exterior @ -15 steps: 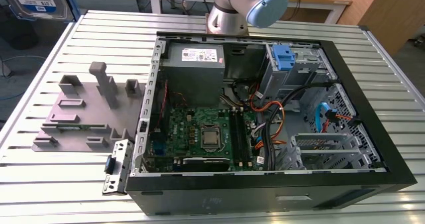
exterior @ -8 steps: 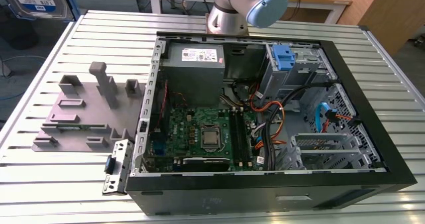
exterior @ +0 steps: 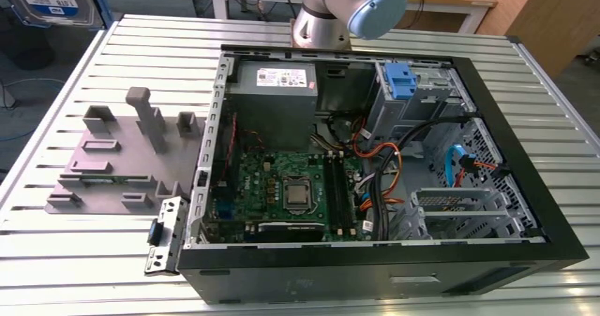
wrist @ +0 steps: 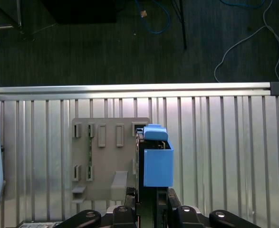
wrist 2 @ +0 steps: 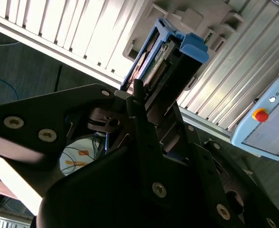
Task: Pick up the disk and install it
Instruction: 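Pick up the disk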
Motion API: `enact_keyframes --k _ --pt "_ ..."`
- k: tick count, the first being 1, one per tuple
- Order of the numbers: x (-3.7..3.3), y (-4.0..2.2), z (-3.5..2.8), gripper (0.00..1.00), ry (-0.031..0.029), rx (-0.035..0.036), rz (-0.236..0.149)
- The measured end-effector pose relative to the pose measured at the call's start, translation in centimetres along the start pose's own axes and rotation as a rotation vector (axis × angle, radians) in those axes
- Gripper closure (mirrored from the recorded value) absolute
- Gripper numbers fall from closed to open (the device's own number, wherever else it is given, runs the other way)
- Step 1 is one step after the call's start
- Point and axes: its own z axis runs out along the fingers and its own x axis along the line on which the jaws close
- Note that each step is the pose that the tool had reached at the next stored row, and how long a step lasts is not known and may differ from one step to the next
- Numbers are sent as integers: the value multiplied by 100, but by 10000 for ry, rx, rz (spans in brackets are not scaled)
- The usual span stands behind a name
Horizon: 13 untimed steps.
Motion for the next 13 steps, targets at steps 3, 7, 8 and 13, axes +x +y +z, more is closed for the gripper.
enact_keyframes --k 3,7,8,13 --pt "0 0 -7 65 0 0 0" --pt "0 0 -9 65 0 0 0" --pt "0 0 -9 65 0 0 0" --pt "-1 0 -13 65 0 0 0"
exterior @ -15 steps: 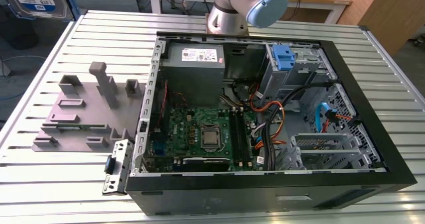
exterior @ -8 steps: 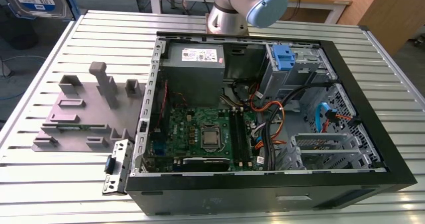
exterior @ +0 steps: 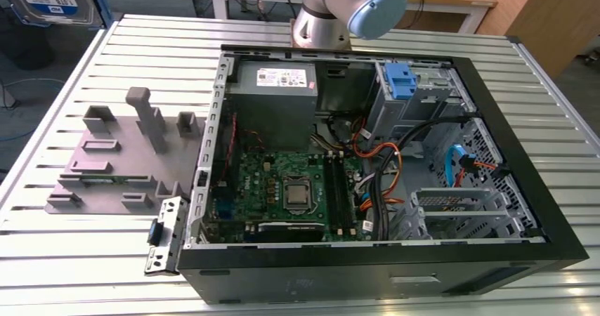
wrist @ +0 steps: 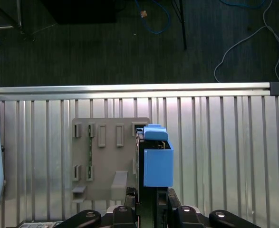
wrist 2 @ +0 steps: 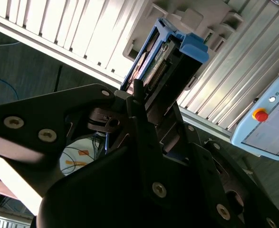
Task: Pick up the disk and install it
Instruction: 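Pick up the disk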
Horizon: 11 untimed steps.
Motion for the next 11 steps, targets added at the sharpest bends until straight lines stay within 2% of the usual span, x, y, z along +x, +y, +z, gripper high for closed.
enact_keyframes --k 11 --pt "-1 1 -21 65 0 0 0"
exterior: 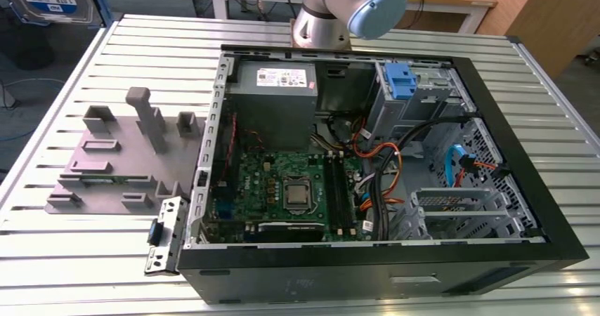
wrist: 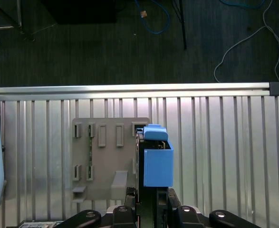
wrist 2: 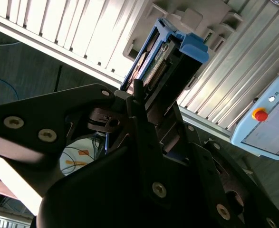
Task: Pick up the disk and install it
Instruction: 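Pick up the disk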
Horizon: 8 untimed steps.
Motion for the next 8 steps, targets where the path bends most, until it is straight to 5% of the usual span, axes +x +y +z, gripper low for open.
enact_keyframes --k 8 --pt "0 0 -1 65 -1 2 56"
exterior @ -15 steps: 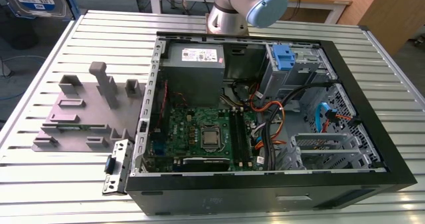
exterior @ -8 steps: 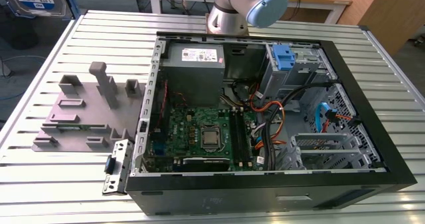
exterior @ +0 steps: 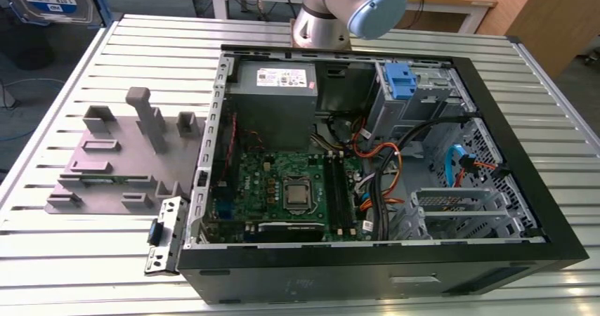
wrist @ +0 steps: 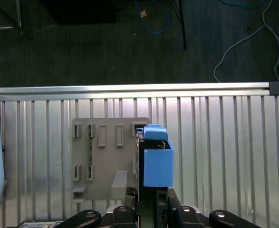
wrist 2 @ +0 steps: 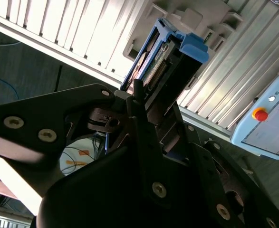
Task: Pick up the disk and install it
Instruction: 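Pick up the disk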
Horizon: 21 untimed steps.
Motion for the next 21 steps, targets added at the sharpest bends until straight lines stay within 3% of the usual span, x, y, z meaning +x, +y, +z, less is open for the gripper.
enact_keyframes --k 5,8,21 --pt "0 -6 0 65 -10 15 443" --pt "-2 -53 -1 65 -12 16 457" --pt "-20 -449 -9 65 -10 3 458"
